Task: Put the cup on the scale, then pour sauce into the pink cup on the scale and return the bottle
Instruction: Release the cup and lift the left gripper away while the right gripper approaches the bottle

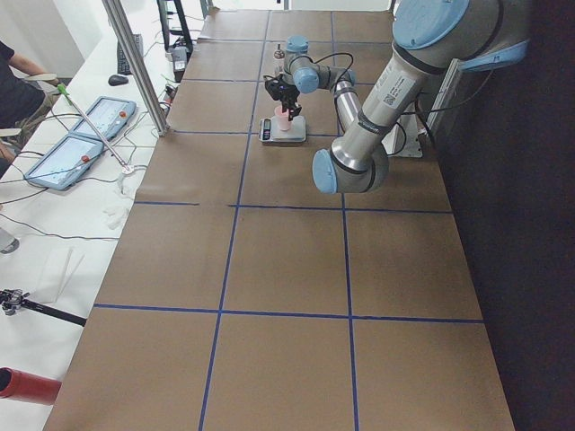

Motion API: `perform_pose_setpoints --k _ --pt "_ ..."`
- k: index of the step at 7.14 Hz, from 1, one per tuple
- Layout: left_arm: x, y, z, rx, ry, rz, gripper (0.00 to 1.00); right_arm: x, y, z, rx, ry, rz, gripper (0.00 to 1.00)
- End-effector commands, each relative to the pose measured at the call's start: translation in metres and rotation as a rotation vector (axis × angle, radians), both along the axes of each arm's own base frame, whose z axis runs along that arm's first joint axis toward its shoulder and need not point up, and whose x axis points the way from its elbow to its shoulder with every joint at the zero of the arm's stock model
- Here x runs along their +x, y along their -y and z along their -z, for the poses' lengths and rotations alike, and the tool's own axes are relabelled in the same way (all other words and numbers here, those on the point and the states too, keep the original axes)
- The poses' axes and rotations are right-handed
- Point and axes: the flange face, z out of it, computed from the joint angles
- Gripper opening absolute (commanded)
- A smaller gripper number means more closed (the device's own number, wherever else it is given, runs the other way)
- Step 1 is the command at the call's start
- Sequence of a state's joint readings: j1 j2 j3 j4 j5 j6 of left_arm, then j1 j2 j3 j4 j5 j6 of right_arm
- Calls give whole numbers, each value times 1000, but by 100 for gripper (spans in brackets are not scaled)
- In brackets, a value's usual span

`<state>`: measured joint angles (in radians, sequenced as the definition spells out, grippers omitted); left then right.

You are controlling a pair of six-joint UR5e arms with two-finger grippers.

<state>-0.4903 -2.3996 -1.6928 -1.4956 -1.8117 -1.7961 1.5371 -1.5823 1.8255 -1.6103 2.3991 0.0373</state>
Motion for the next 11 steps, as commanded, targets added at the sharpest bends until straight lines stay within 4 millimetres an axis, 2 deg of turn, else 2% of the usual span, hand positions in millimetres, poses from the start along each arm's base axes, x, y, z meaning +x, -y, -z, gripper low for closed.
perform_pose_setpoints --k 1,3,4,6,7,8,9,10,11 --pt "-62 -23 29 92 -9 -56 100 -1 -19 53 -40 21 -83 100" --pt "-129 -9 15 150 -28 -85 100 -27 -61 139 -55 20 -61 100" --pt "-157 -5 1 176 -13 -85 100 -47 -76 163 -57 33 -59 100" --pt "-213 5 -16 256 40 -104 100 -105 -107 218 -106 64 -140 100" --pt "-236 7 -30 307 69 -125 100 -149 -123 216 -121 88 -211 100" --pt "-258 14 -46 338 104 -131 100 -190 -152 194 -78 98 -292 100" --pt "-275 14 -62 360 134 -148 100 -222 -170 185 -25 92 -325 100" --pt "-294 10 -81 405 171 -188 100 -253 -182 183 24 56 -332 100" --pt "-310 16 -100 440 217 -232 100 -277 -189 175 80 18 -338 100"
